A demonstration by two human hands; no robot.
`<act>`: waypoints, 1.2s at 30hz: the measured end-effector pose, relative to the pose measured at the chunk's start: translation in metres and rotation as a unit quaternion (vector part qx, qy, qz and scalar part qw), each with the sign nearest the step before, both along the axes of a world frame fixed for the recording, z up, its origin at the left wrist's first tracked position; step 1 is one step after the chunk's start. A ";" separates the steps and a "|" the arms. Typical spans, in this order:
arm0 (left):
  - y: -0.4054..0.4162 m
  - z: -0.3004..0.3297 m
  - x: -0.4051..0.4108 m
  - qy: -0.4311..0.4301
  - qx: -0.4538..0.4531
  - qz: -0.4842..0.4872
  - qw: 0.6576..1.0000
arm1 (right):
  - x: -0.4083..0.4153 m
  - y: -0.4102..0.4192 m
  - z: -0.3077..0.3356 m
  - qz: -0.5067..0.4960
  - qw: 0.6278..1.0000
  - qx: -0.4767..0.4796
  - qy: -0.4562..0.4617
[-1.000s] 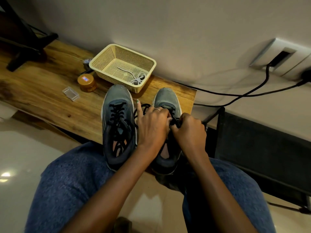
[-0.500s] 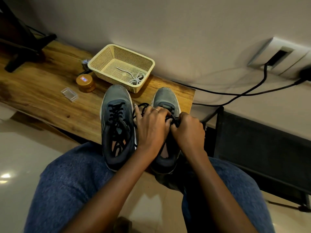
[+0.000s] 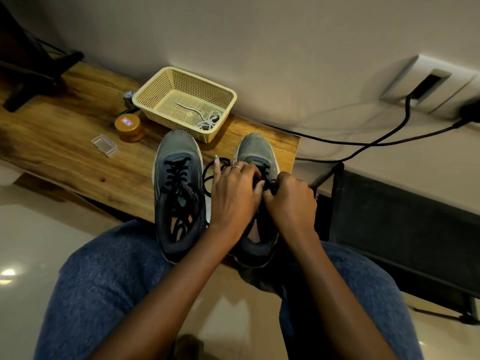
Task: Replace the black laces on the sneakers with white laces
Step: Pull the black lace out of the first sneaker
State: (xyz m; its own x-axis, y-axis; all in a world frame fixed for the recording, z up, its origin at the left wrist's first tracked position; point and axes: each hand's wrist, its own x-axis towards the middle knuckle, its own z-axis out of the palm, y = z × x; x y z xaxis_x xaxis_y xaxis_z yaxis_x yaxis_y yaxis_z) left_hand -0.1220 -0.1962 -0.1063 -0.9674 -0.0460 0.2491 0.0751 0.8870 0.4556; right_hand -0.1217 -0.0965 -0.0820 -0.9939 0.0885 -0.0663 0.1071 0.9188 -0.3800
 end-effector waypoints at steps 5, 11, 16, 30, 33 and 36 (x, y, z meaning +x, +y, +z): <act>-0.001 0.002 -0.001 -0.015 0.019 0.000 1.000 | -0.001 -0.001 0.000 -0.003 1.000 -0.004 -0.003; -0.002 0.012 0.003 0.033 0.155 0.035 0.987 | -0.001 -0.001 0.002 -0.017 1.000 0.002 -0.019; -0.025 0.018 -0.008 -0.039 0.243 0.100 0.964 | 0.000 -0.002 0.004 -0.011 0.999 0.014 -0.032; -0.021 0.015 0.019 -0.178 0.130 -0.019 0.975 | -0.030 -0.005 0.005 0.151 0.987 0.058 -0.009; -0.020 0.003 0.019 -0.203 0.082 -0.031 0.975 | -0.032 -0.005 0.006 0.153 0.986 0.068 0.000; -0.015 -0.002 0.016 -0.195 0.081 -0.024 0.977 | -0.032 -0.005 0.007 0.157 0.984 0.079 0.015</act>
State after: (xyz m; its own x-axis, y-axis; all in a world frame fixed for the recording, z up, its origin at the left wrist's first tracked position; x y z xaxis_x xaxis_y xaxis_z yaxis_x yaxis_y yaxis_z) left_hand -0.1060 -0.2115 -0.1088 -0.9894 -0.0059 -0.1453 -0.0917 0.8005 0.5922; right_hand -0.1541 -0.1016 -0.0755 -0.9753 -0.2158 -0.0468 -0.1999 0.9530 -0.2275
